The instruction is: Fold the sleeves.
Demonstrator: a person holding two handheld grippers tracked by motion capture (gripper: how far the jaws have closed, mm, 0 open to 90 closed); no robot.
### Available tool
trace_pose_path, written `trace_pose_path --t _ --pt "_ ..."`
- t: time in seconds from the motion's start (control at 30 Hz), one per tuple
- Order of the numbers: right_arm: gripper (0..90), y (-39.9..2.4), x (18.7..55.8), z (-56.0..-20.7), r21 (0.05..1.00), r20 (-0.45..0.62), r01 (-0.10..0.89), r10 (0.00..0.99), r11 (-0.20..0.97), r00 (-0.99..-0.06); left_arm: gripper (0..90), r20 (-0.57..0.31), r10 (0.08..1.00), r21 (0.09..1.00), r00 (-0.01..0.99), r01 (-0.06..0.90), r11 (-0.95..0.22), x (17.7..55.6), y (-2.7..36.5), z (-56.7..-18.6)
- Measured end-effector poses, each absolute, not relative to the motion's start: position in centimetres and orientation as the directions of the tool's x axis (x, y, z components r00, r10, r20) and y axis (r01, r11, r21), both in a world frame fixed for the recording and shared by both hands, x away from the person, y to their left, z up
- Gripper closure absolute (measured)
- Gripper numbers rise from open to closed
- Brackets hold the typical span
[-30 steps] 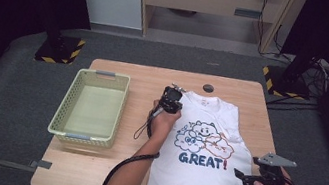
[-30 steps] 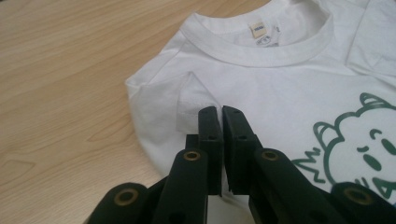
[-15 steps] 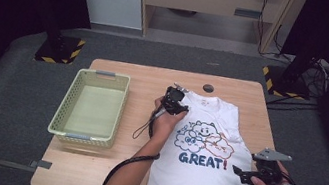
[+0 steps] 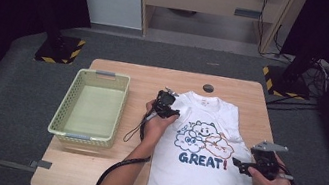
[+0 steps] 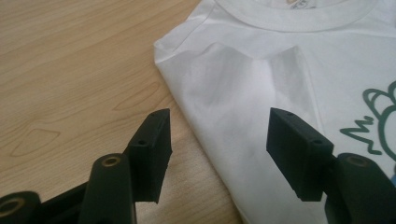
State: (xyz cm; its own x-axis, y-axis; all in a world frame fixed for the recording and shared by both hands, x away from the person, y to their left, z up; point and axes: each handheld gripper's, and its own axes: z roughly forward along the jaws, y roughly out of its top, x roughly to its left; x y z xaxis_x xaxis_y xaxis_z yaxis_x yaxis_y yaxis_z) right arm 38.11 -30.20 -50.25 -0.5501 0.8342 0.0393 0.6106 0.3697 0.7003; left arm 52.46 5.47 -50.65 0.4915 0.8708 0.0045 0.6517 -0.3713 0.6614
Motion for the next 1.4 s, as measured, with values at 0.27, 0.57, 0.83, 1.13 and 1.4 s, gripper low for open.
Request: trace_pose_path --t 0.27,0.57,0.83,1.13,1.4 --pt "30.4 -29.1 43.6 -50.1 0.696 0.046 0.631 0.856 0.343 -0.515 36.7 -0.019 0.883 0.666 0.469 0.665 -0.339 53.5 5.8 -51.3" --pt "41.9 -28.2 48.7 -50.5 0.700 0.060 0.657 0.894 0.280 -0.445 33.9 -0.022 0.881 0.668 0.472 0.663 -0.338 54.1 5.0 -52.0" --pt "41.1 -28.1 51.6 -51.4 0.691 0.071 0.682 0.917 0.237 -0.391 31.5 -0.023 0.879 0.674 0.477 0.657 -0.338 54.7 4.5 -52.6" --pt "30.5 -28.1 53.9 -52.4 0.668 0.070 0.712 0.935 0.215 -0.348 28.1 -0.027 0.878 0.676 0.477 0.656 -0.335 55.5 4.1 -52.7" --pt "23.2 -27.6 54.8 -52.7 0.667 0.051 0.714 0.943 0.212 -0.328 29.8 -0.029 0.875 0.698 0.484 0.636 -0.329 55.5 4.0 -53.0"
